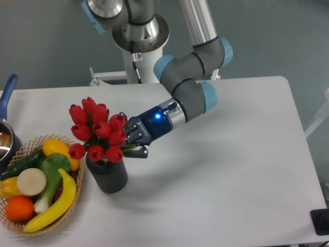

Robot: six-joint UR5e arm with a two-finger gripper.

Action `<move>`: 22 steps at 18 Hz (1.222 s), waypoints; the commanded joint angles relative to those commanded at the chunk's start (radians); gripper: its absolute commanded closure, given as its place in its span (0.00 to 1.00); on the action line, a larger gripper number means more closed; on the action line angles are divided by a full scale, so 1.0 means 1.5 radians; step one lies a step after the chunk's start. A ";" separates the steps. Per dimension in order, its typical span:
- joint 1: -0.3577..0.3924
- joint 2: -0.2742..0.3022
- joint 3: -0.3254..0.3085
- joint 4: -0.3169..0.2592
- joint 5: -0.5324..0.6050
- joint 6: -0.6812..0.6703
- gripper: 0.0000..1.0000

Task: Insert the flowers into the vase
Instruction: 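Push the tulip stems further down into the grey vase, then open the gripper to release the tulips in the vase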

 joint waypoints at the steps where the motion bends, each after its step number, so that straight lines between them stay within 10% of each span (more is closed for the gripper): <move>1: 0.003 0.000 -0.001 0.000 0.001 0.000 0.77; 11: 0.000 -0.006 -0.014 0.000 0.006 0.012 0.76; 22: 0.001 -0.011 -0.013 0.000 0.005 0.041 0.45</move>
